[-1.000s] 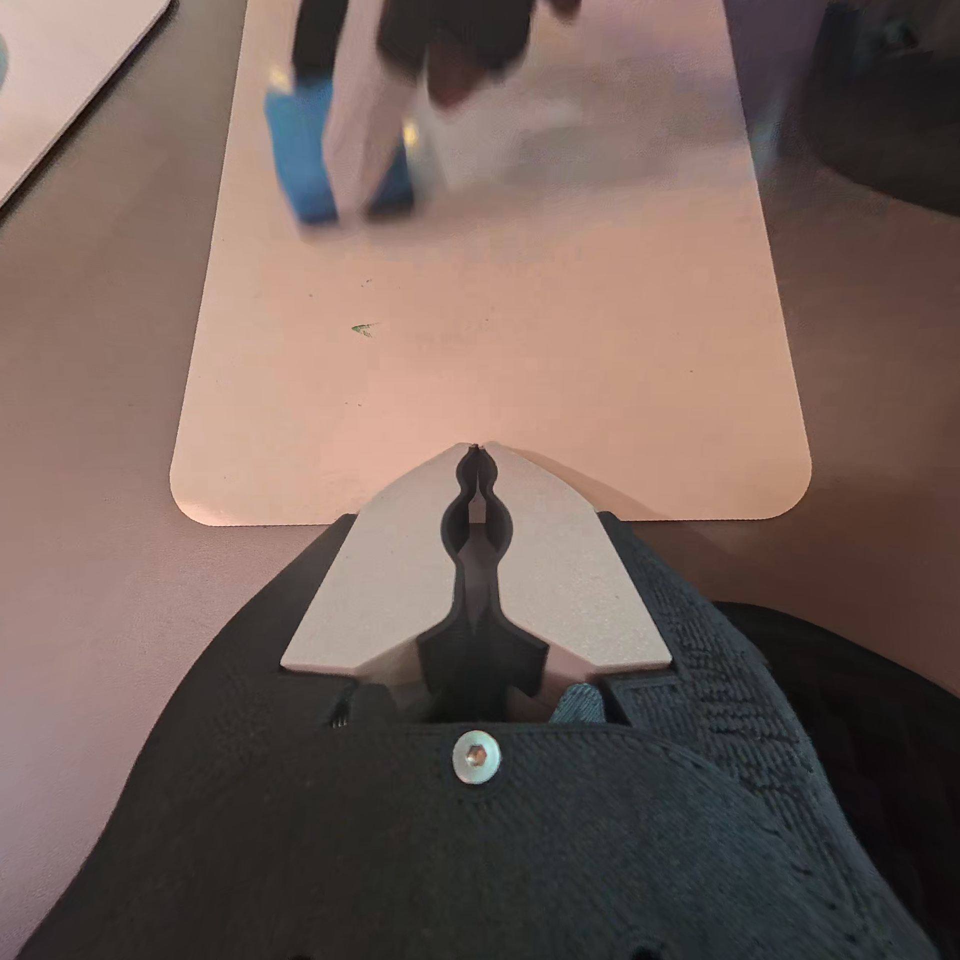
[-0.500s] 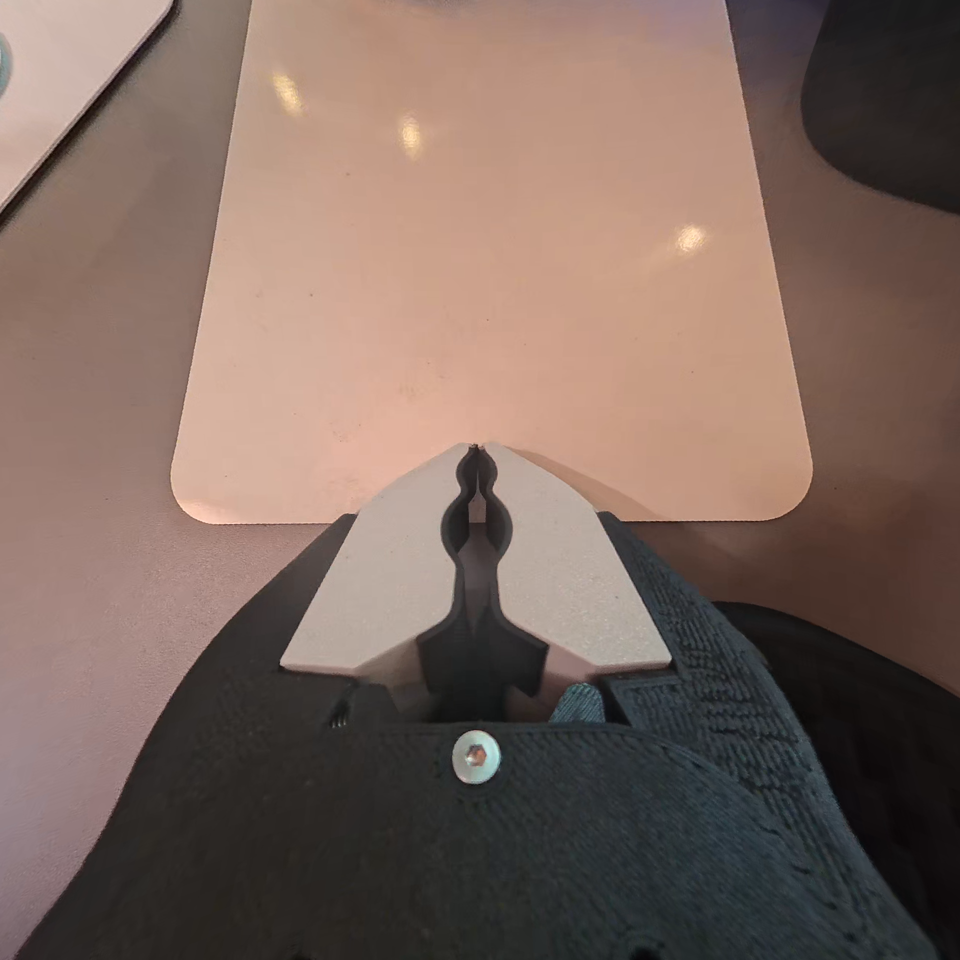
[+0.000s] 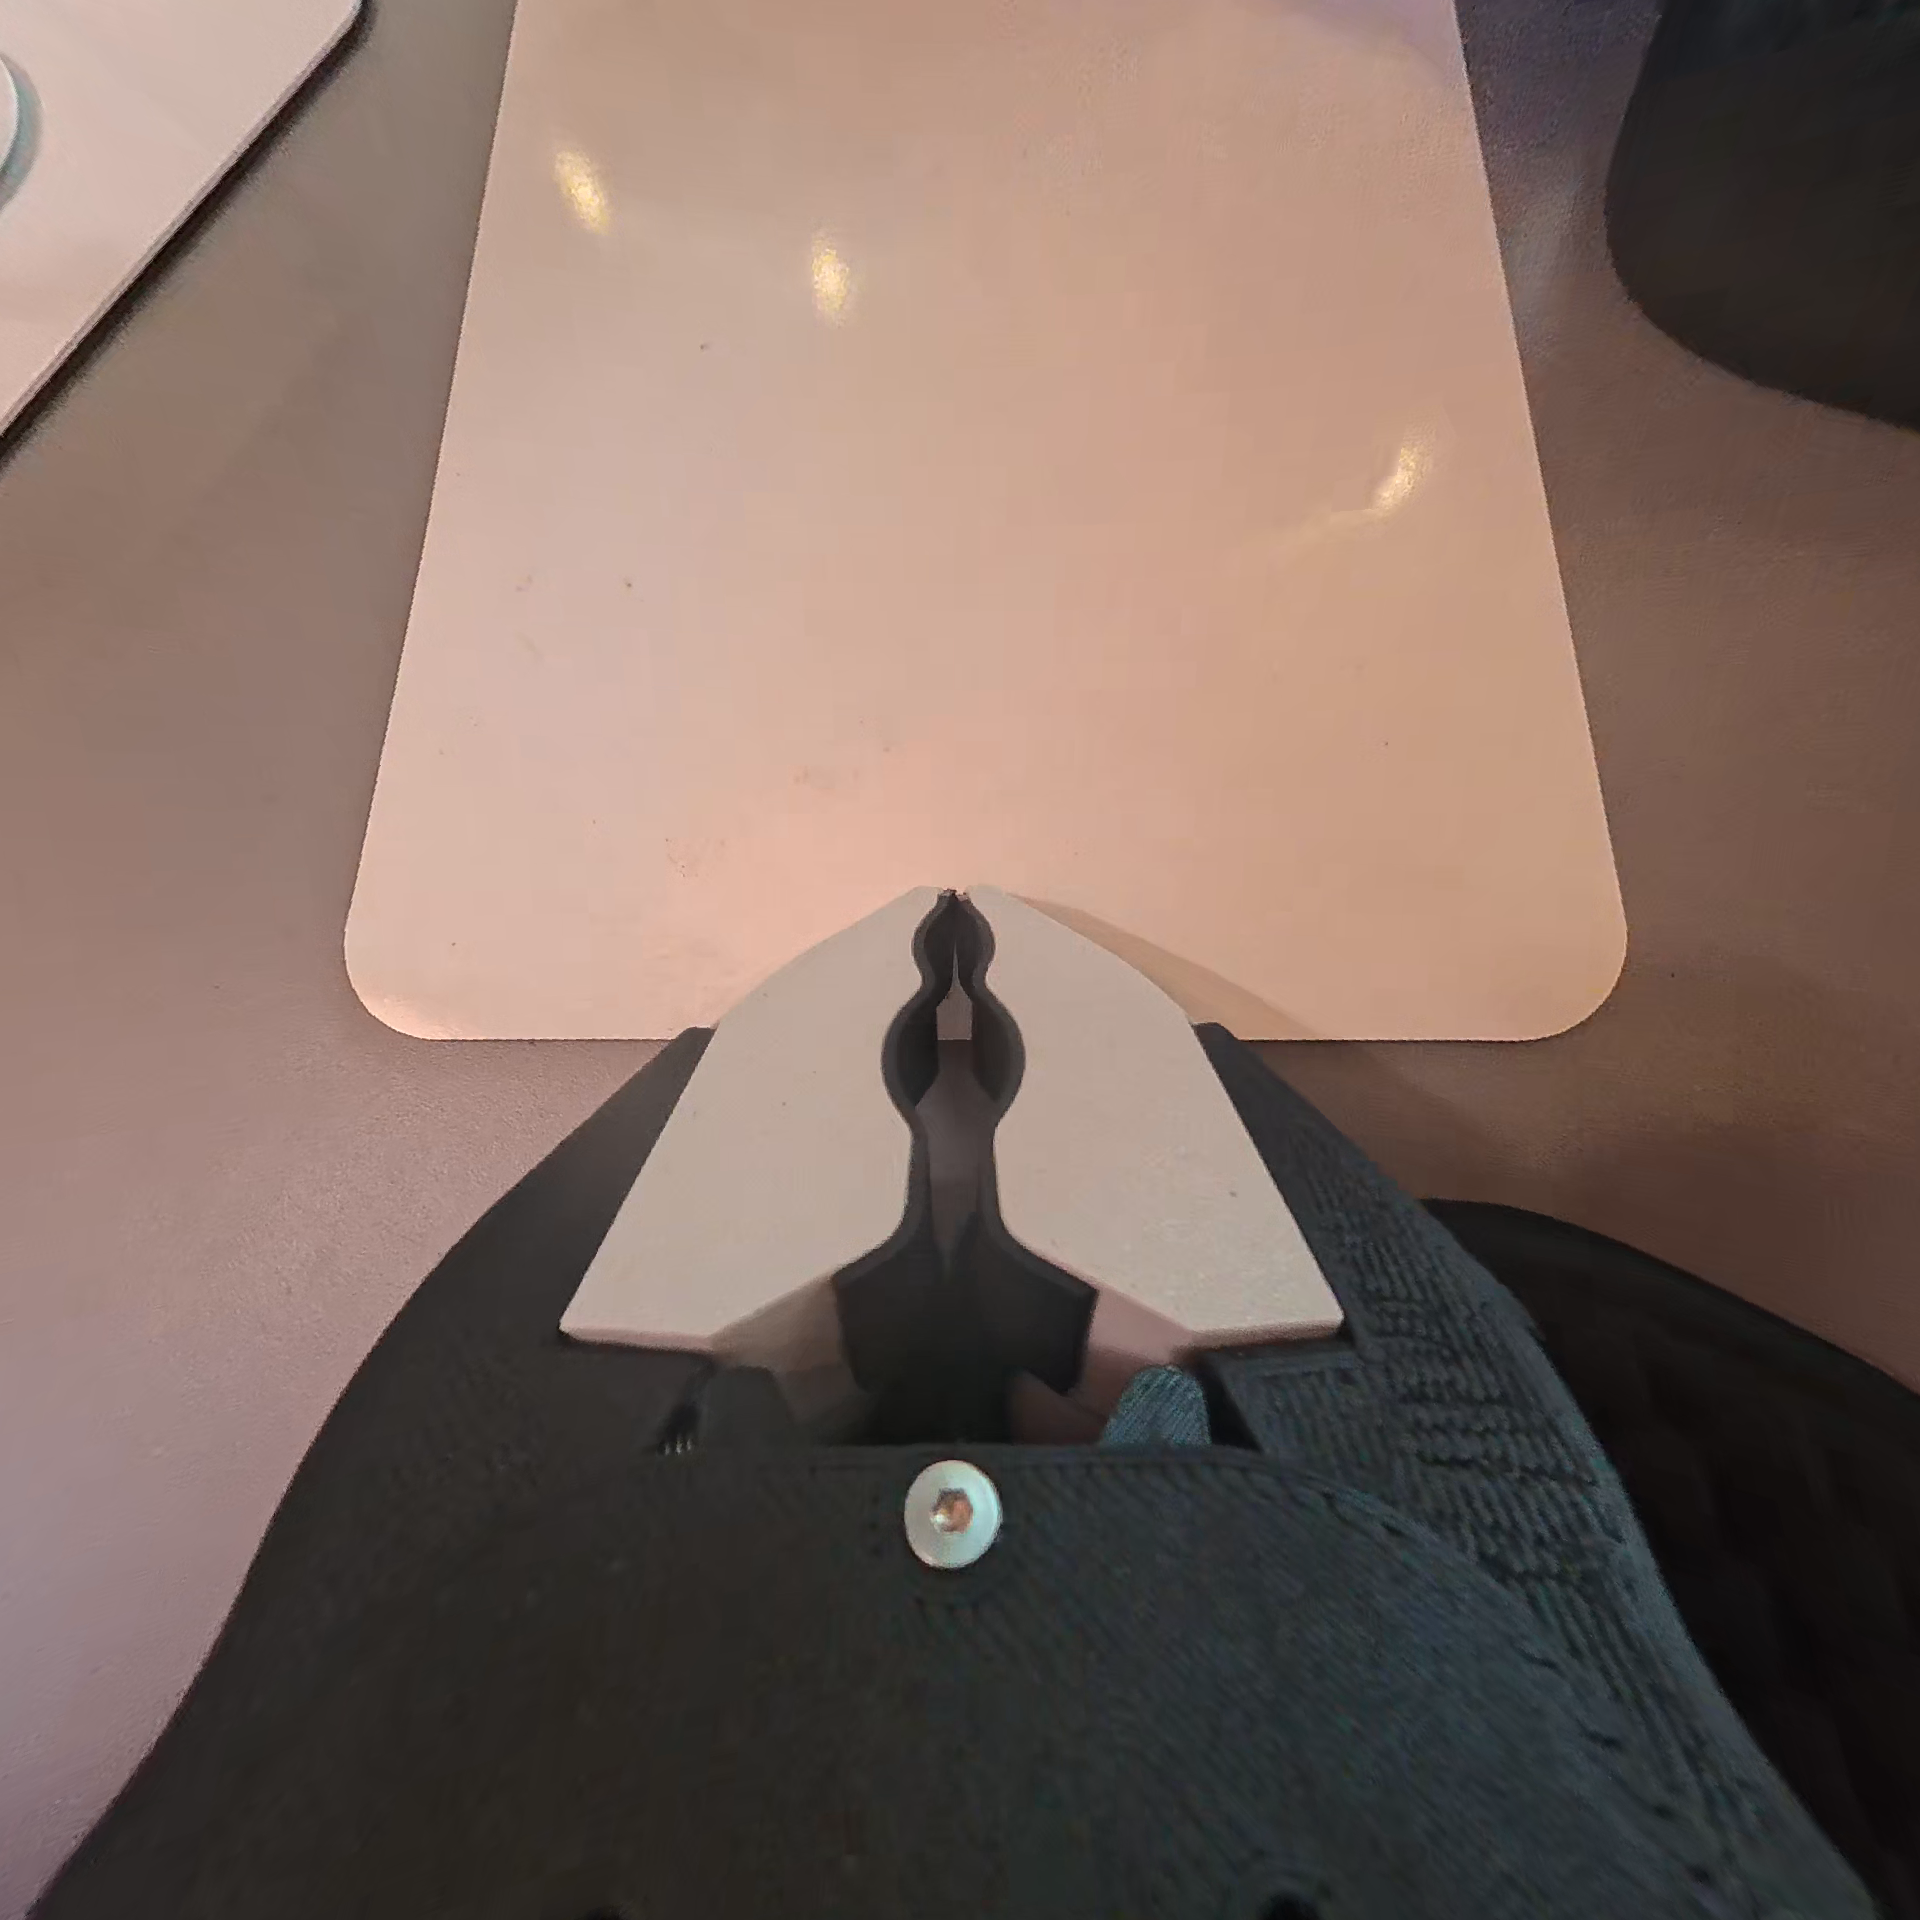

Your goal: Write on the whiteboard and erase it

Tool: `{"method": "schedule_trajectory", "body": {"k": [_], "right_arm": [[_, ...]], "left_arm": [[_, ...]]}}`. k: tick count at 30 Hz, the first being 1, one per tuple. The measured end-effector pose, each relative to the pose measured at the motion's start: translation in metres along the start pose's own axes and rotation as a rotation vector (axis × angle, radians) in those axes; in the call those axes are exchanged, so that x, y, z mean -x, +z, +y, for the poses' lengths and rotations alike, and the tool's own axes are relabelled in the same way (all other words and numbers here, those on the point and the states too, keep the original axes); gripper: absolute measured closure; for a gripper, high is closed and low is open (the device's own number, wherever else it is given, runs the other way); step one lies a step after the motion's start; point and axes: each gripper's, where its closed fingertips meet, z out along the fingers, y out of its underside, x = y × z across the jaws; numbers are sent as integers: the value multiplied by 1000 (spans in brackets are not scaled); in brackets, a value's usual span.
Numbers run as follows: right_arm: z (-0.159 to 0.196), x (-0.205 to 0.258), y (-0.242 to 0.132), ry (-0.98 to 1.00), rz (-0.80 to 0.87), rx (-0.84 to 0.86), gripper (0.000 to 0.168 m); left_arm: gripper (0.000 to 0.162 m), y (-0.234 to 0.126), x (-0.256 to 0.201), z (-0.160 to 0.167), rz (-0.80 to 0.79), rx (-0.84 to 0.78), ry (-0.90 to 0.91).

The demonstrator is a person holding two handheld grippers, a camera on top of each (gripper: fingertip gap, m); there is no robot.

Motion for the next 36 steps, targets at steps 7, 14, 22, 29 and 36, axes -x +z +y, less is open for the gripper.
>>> {"method": "schedule_trajectory", "body": {"k": [7, 14, 22, 29, 36], "right_arm": [[26, 105, -26, -103, -247, -91, 115], [27, 79, -22, 18, -239, -90, 115], [30, 172, -48, -233, -471, -189, 114], [27, 46, -151, 44, -237, -555, 115], [95, -79, -231, 257, 113, -617, 115]], "left_arm": [[161, 0, 0, 0, -13, -3, 15], [161, -1, -1, 0, -7, -5, 23], [161, -1, -1, 1, -12, -9, 31], [161, -2, -1, 1, -10, -17, 41], [161, -3, 0, 1, 6, -27, 33]]}}
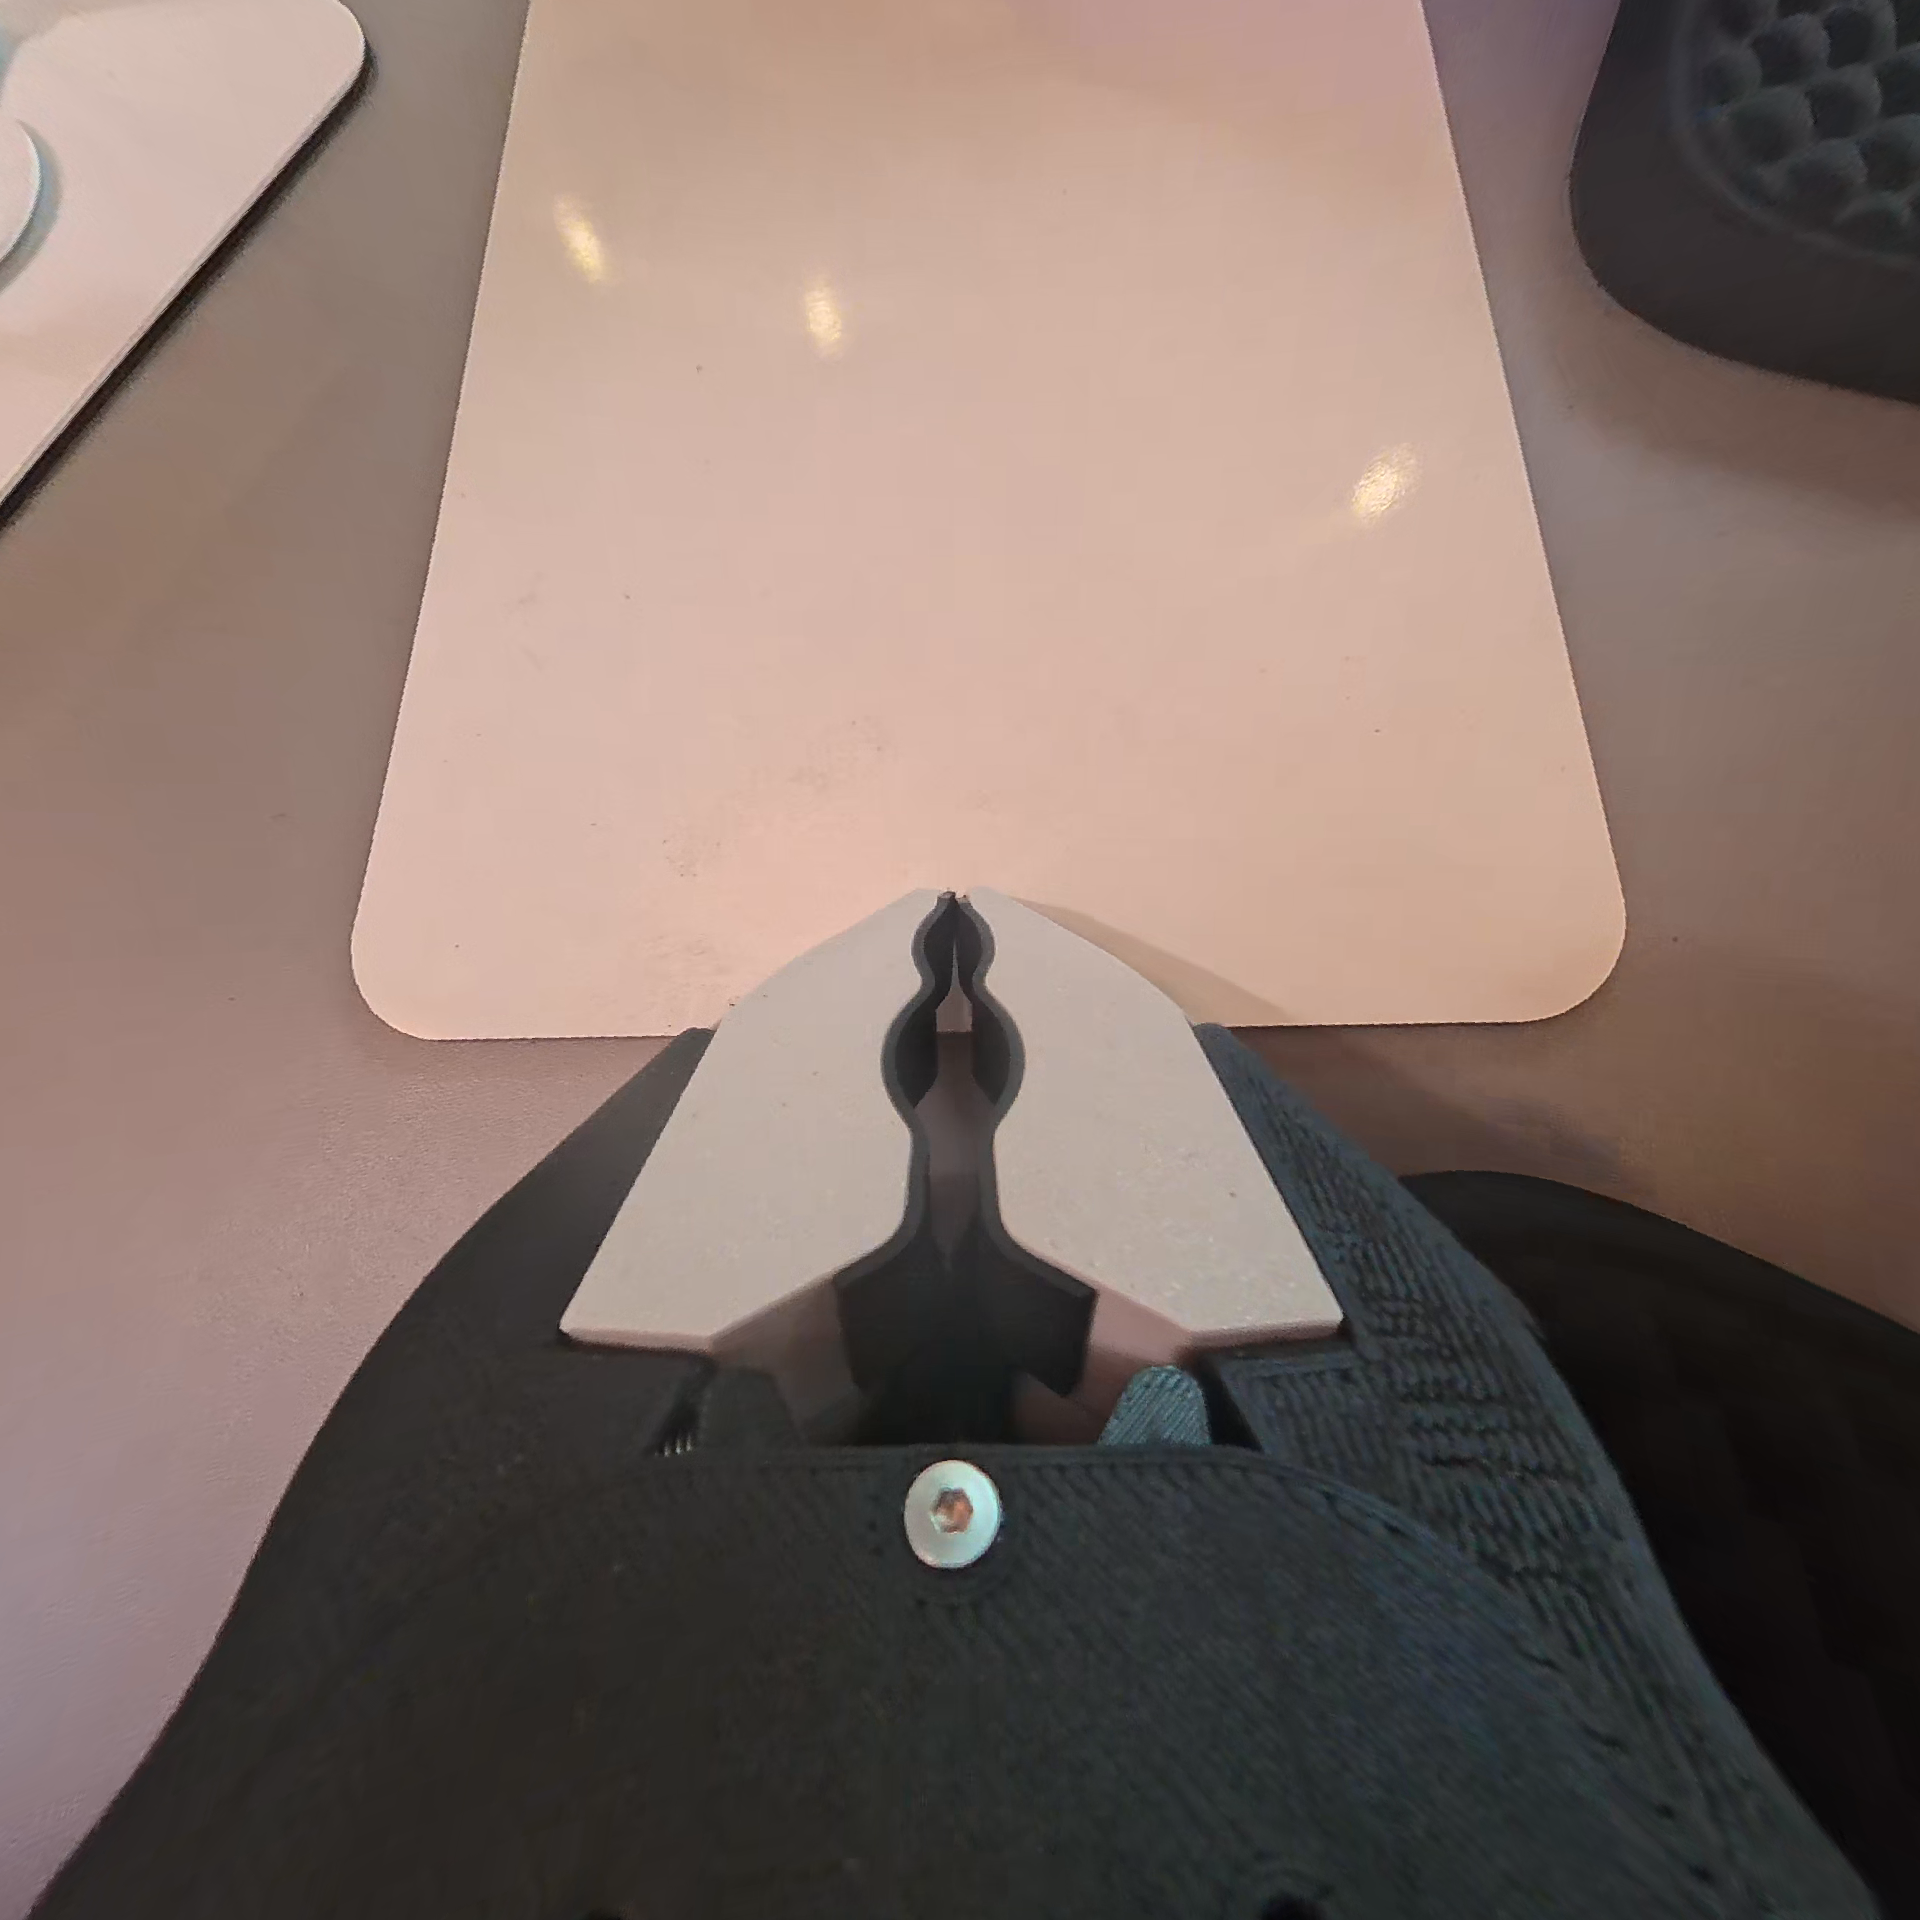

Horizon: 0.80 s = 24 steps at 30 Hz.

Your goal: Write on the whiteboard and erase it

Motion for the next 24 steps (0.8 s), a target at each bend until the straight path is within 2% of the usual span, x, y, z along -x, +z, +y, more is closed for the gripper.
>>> {"method": "schedule_trajectory", "body": {"k": [5, 12, 16, 19, 23, 24], "right_arm": [[49, -25, -15, 68, 61, 198, 115], [122, -19, 16, 159, -1, 428, 115], [154, -22, 30, 165, 45, 531, 115], [164, -20, 36, 165, 53, 560, 114], [161, -20, 39, 171, 44, 528, 114], [157, -21, 39, 167, 46, 502, 105]], "left_arm": [[161, -1, 0, 0, 9, -1, -7], [161, -1, 1, 1, 8, -2, -5], [161, -1, 1, 1, 6, -2, 1], [161, -1, 1, 1, 8, -3, 0], [161, -2, 1, 1, 1, -3, 6], [152, -2, 4, 1, -23, -3, 13]]}}
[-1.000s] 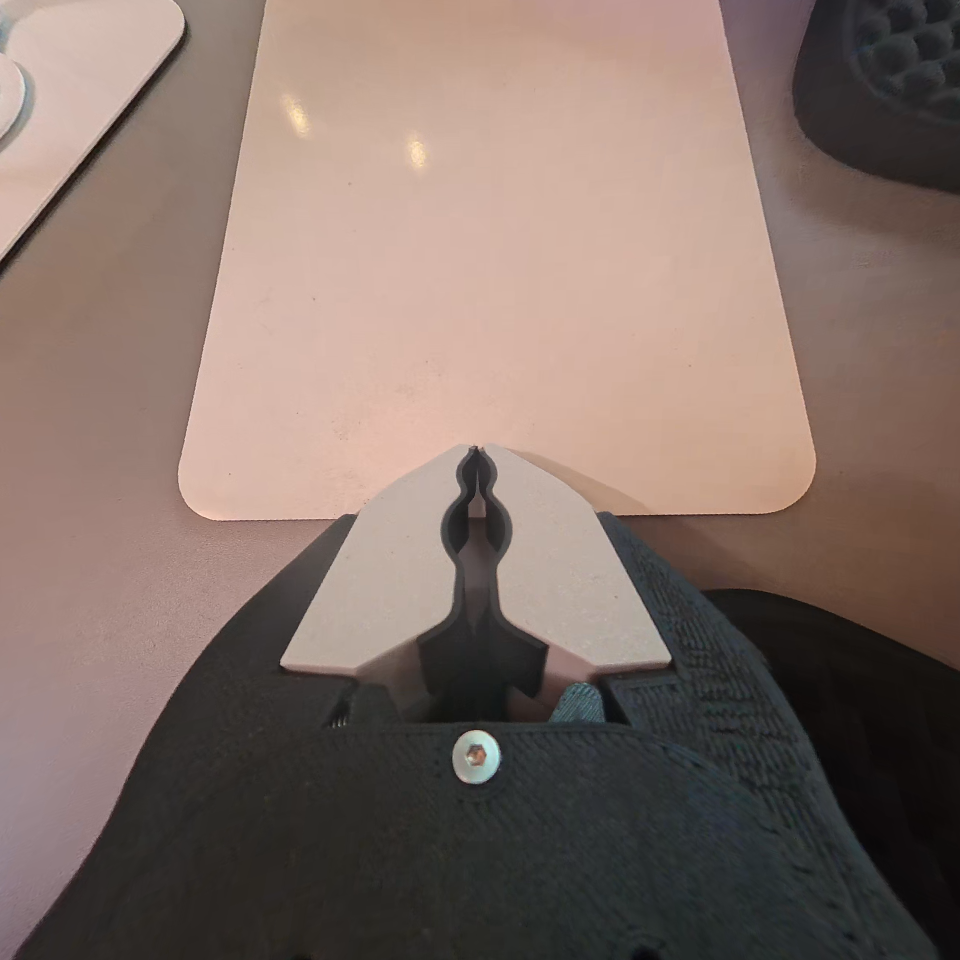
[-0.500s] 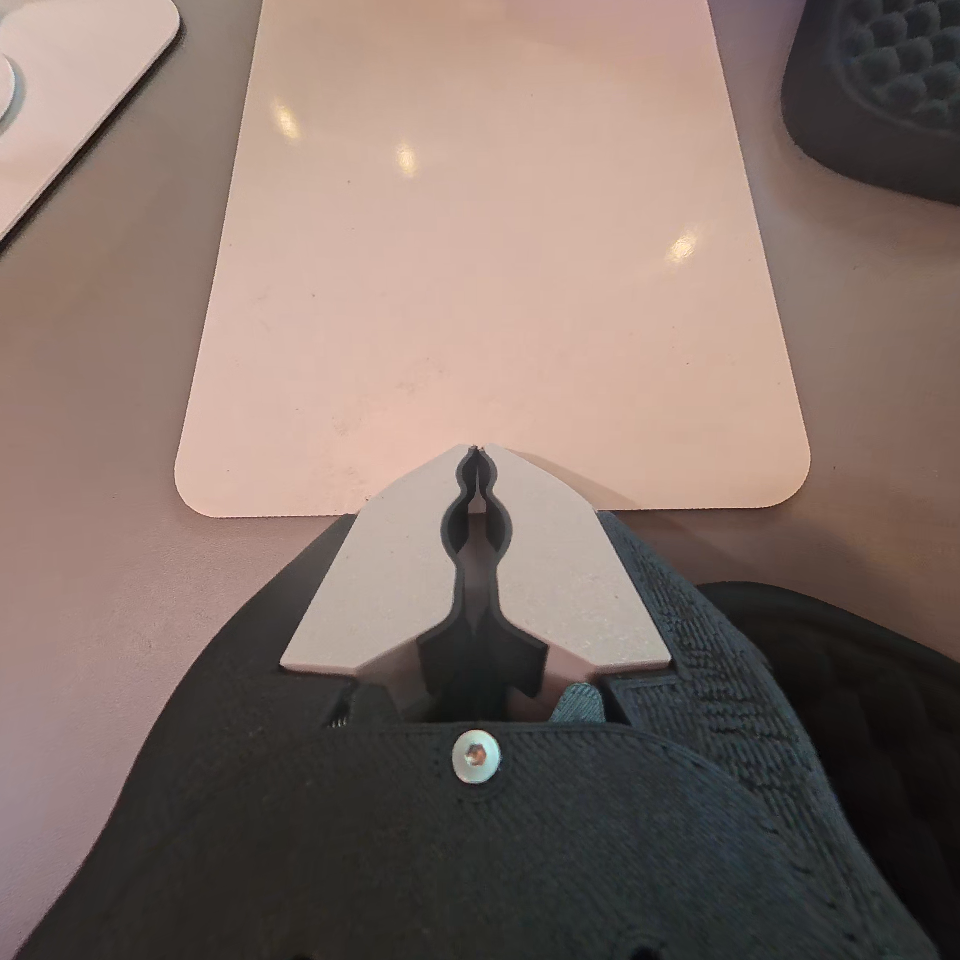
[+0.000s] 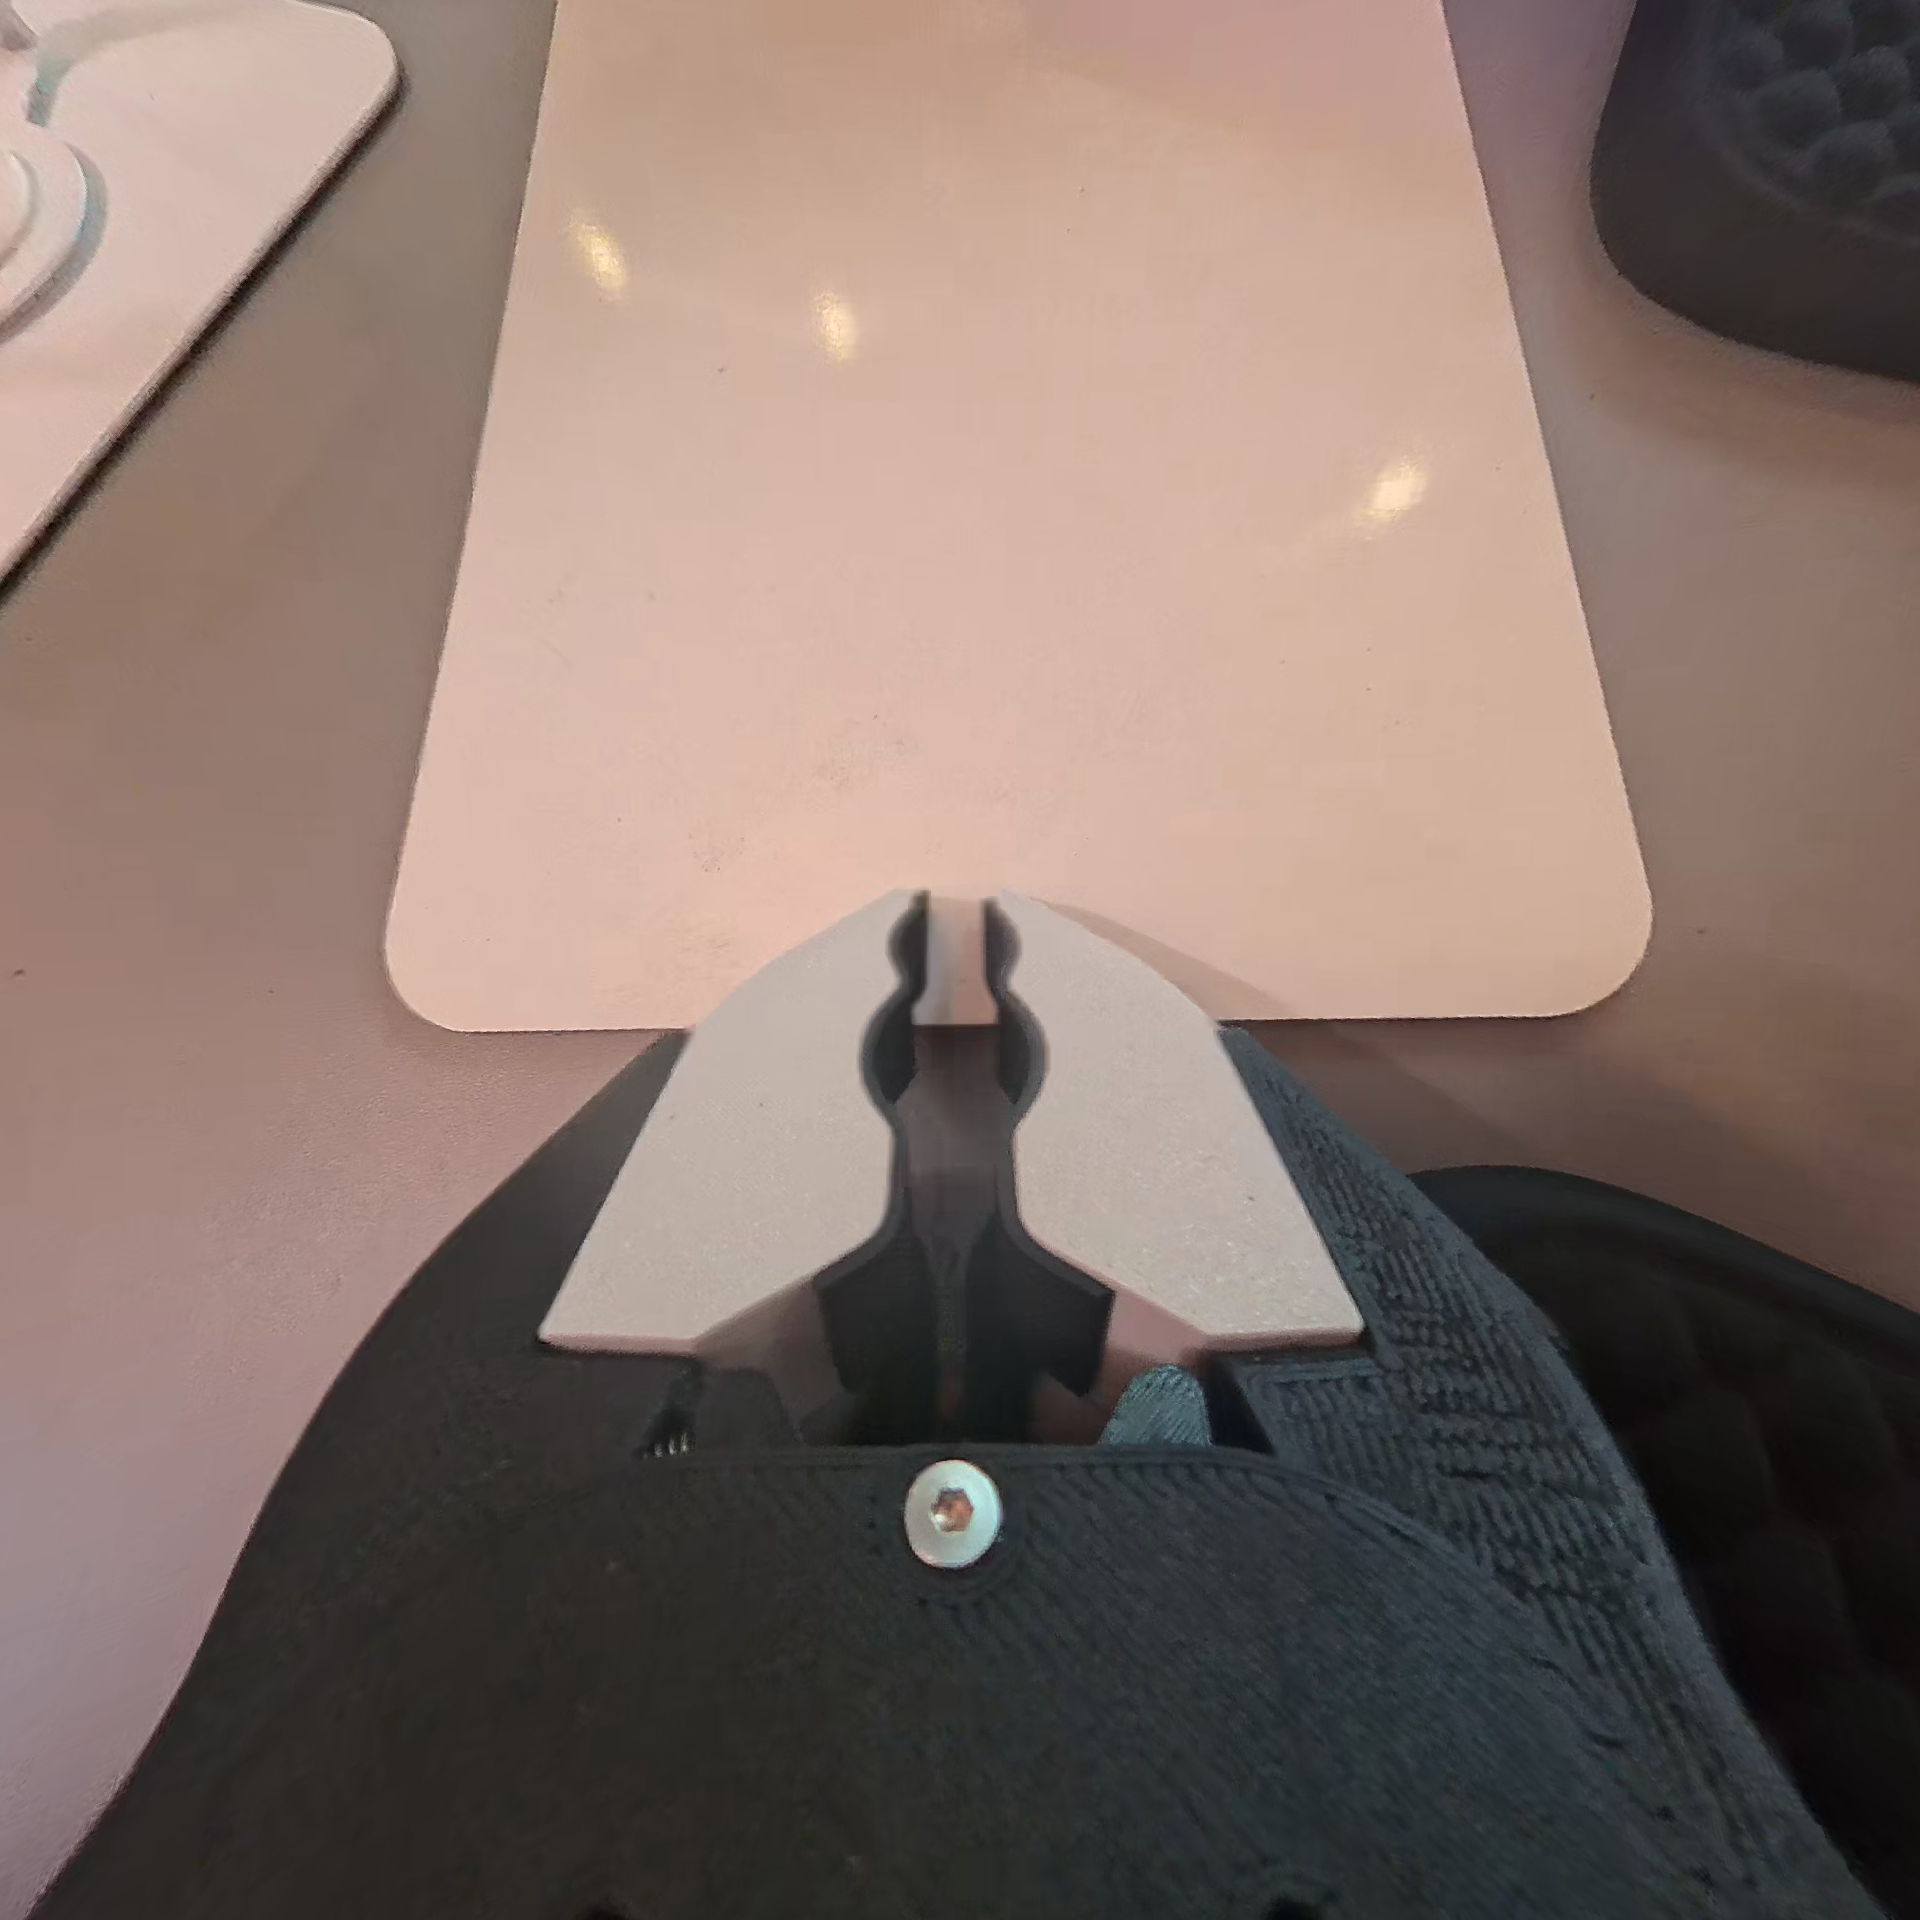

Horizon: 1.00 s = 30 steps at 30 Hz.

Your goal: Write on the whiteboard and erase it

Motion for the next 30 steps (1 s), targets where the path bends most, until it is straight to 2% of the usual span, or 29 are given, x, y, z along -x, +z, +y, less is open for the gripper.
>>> {"method": "schedule_trajectory", "body": {"k": [3, 5, 8, 10, 12, 14, 17, 18, 20, 22, 26, 28, 30], "right_arm": [[-24, -7, -18, -14, 63, -178, 86], [-51, -9, -42, -60, 114, -377, 70], [-91, 14, -84, -193, 106, -716, 43], [-108, 38, -108, -255, 65, -893, 40], [-116, 60, -119, -290, -4, -967, 48], [-119, 76, -120, -306, -57, -975, 52], [-120, 91, -114, -346, -76, -954, 57], [-120, 95, -112, -360, -76, -948, 58], [-121, 101, -109, -382, -77, -942, 61], [-122, 106, -110, -400, -77, -932, 63], [-122, 107, -118, -431, -37, -946, 67], [-122, 104, -122, -422, -23, -964, 68], [-121, 103, -122, -412, -31, -966, 70]], "left_arm": [[123, -6, 6, -5, -68, -3, 30], [117, -23, -1, -29, -89, -128, 24], [112, -68, -23, -66, -67, -326, -18], [112, -111, -37, -78, -68, -399, -17], [112, -160, -32, -76, -152, -422, -12], [112, -208, -1, -50, -323, -382, -83], [112, -257, 63, 37, -636, -170, -284], [112, -259, 75, 70, -658, -77, -350], [112, -245, 82, 125, -580, 96, -486], [111, -233, 91, 161, -563, 214, -557], [113, -222, 102, 201, -583, 418, -599], [138, -215, 100, 201, -528, 416, -620], [141, -216, 104, 201, -534, 410, -609]]}}
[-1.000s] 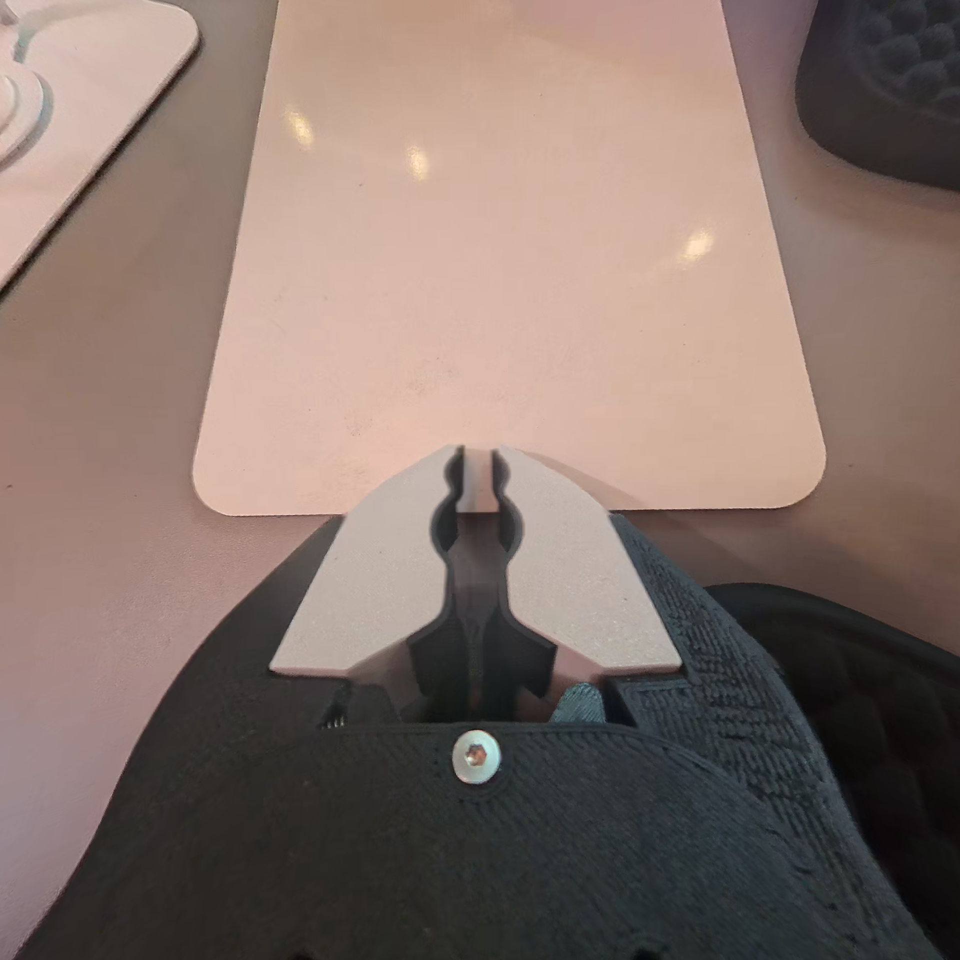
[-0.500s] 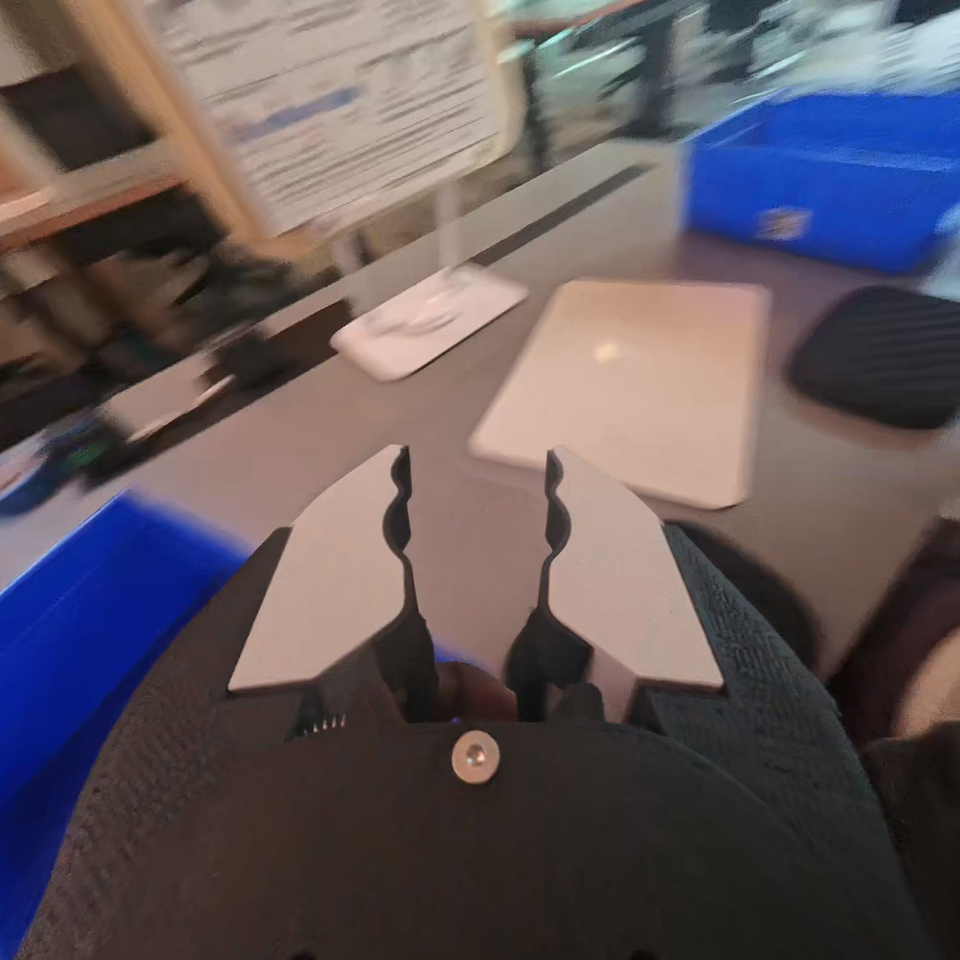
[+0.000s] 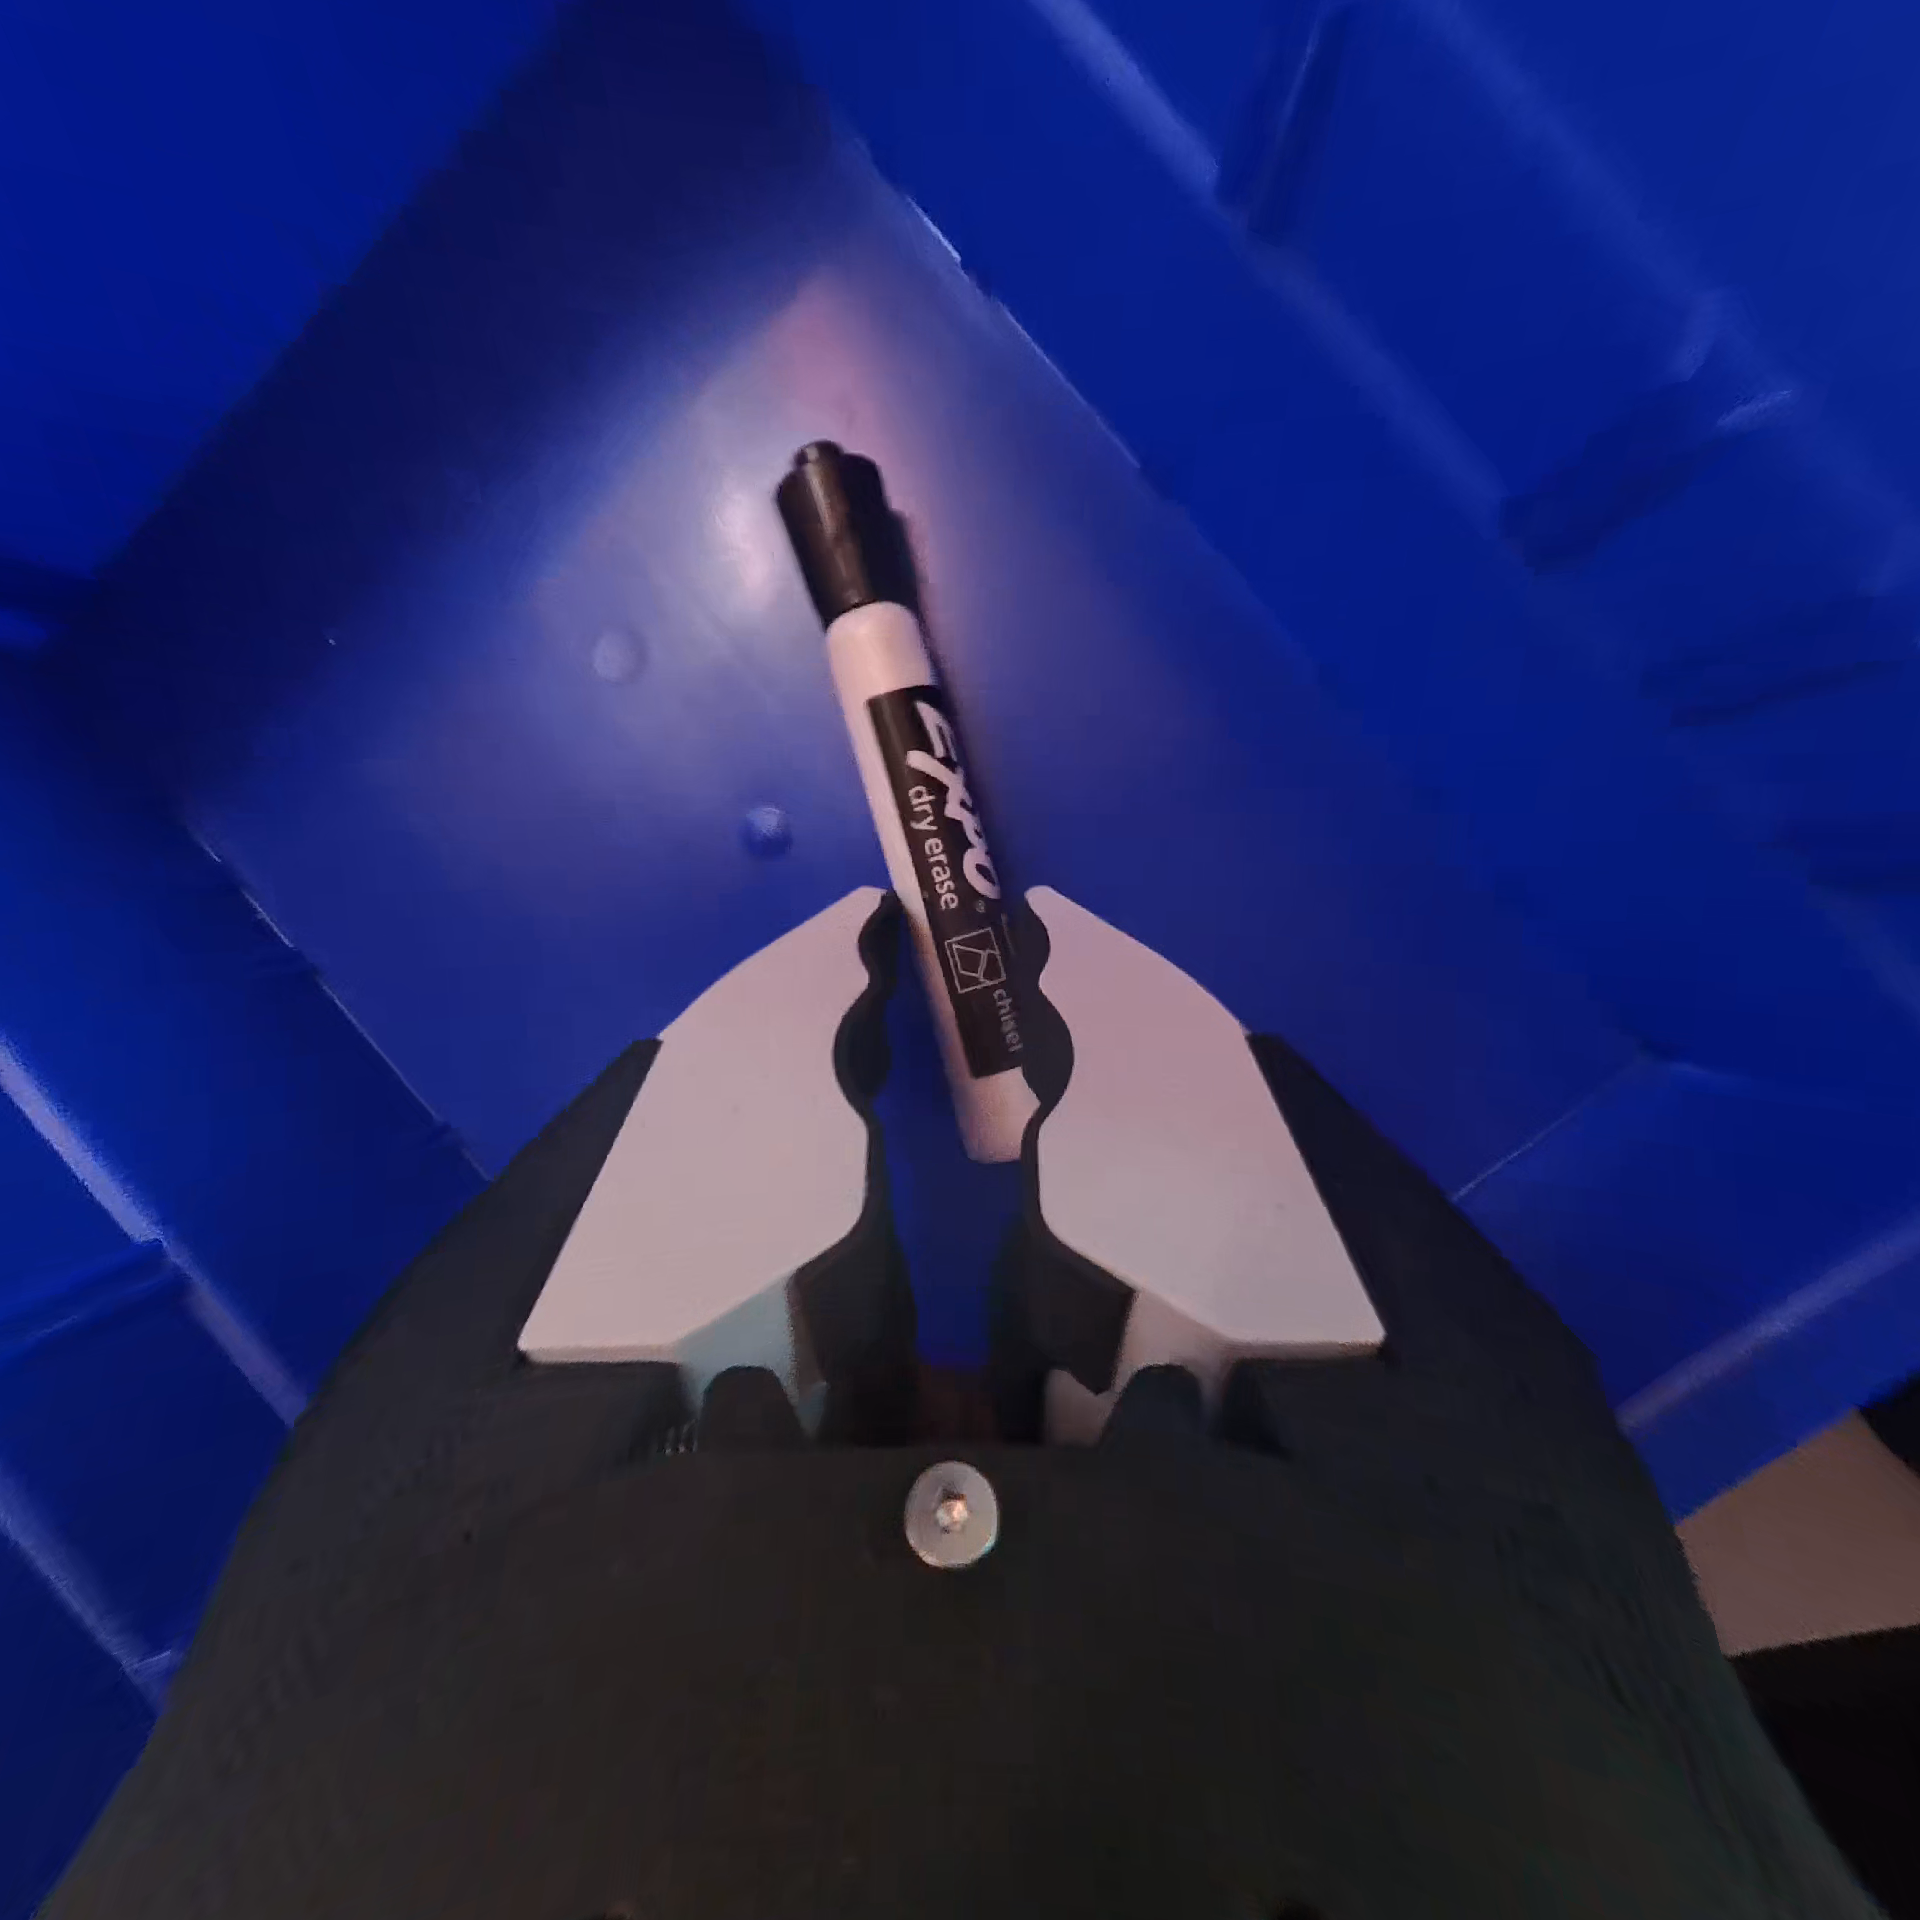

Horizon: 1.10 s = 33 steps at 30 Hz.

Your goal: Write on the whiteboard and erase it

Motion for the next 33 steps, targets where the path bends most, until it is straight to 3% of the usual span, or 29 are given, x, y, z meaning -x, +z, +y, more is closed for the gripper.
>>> {"method": "schedule_trajectory", "body": {"k": [3, 5, 7, 9, 11, 14, 17, 21, 24, 26, 27, 29, 31, 33], "right_arm": [[6, 8, 6, -10, -35, 20, 73], [5, 24, 13, -36, -93, 7, 75], [1, 50, 23, -51, -190, -15, 78], [-9, 85, 33, 5, -320, -71, 81], [-31, 132, 40, 134, -509, -190, 87], [-71, 203, 43, 351, -795, -379, 104], [-105, 267, 46, 502, -1053, -407, 101], [-137, 317, 57, 649, -1260, -356, 102], [-138, 337, 64, 662, -1334, -291, 111], [-131, 342, 67, 643, -1341, -252, 125], [-126, 344, 65, 621, -1359, -240, 145], [-113, 344, 62, 568, -1387, -165, 149], [-94, 338, 65, 446, -1364, -70, 150], [-60, 328, 71, 234, -1322, 85, 150]], "left_arm": [[143, -13, 18, -15, -106, -144, -34], [144, -46, 20, -49, -75, -459, -124], [144, -103, 1, -89, 113, -875, -201], [144, -173, -35, -114, 451, -1296, -239], [144, -220, -71, -121, 772, -1543, -275], [144, -231, -127, -133, 1102, -1553, -297], [144, -225, -184, -143, 1301, -1473, -251], [144, -214, -244, -149, 1426, -1355, -164], [144, -209, -274, -147, 1457, -1302, -83], [144, -205, -290, -144, 1456, -1268, -21], [144, -201, -296, -142, 1440, -1248, 7], [144, -190, -304, -140, 1357, -1220, 89], [140, -173, -304, -136, 1162, -1207, 255], [131, -152, -291, -136, 828, -1209, 474]]}}
